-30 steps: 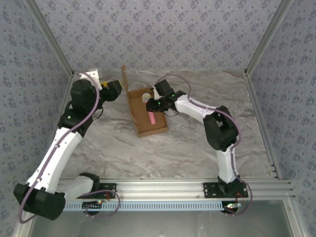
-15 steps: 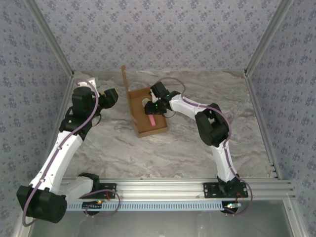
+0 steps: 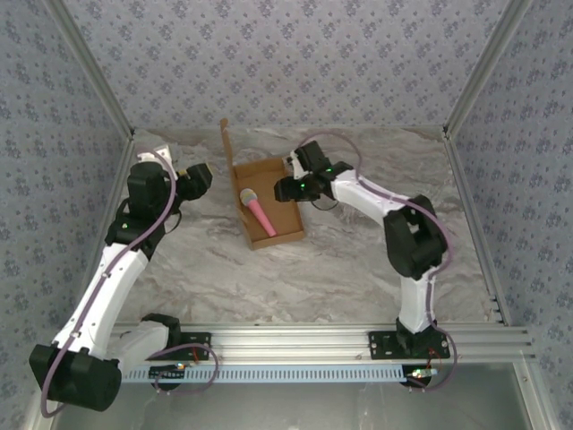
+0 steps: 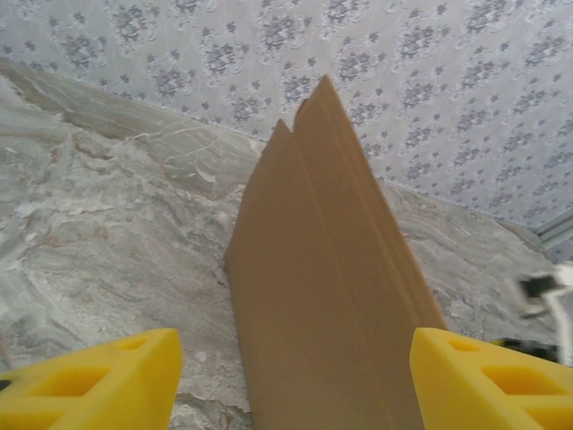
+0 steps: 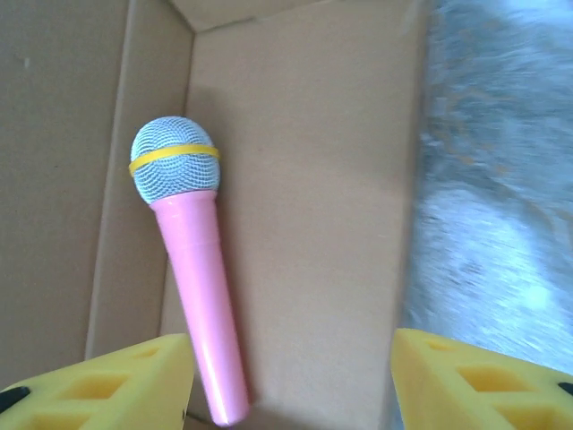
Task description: Fold the paper box
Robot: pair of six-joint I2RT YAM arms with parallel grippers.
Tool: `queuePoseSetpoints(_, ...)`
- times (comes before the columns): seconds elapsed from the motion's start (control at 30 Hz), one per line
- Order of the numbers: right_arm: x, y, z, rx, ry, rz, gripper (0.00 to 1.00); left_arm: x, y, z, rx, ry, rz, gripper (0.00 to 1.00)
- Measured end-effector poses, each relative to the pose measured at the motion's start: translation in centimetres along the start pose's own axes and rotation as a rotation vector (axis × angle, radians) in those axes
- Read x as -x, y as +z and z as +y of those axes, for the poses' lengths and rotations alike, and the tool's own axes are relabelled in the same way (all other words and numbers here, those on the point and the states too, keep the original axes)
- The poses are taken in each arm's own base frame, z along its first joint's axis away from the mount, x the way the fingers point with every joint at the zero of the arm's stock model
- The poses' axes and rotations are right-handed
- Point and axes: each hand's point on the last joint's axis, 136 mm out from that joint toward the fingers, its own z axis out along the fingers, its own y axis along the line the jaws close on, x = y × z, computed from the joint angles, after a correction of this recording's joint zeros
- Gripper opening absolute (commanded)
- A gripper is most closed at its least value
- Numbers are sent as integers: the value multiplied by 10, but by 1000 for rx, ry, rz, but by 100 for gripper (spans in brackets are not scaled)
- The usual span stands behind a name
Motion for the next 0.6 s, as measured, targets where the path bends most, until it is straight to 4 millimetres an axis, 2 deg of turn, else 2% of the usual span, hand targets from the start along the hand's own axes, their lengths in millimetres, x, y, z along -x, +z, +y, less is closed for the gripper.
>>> queuePoseSetpoints(0.1, -4, -9, -18, 1, 28, -15, 65, -6, 4, 14, 29, -33, 5, 69)
queuePoseSetpoints(0.23, -31, 4, -31, 36, 63, 43, 67, -21, 14, 43, 79, -120, 10, 68)
queuePoseSetpoints(0.3, -43, 12, -28, 67, 72, 76, 67, -33, 23, 59, 108, -164, 31, 67)
queuePoseSetpoints(0.4, -49, 19, -21, 113, 82, 93, 67, -56, 42, 78, 151, -220, 92, 67)
queuePoseSetpoints(0.6, -58, 25, -12, 187, 107, 95, 67, -90, 73, 98, 193, -277, 183, 67)
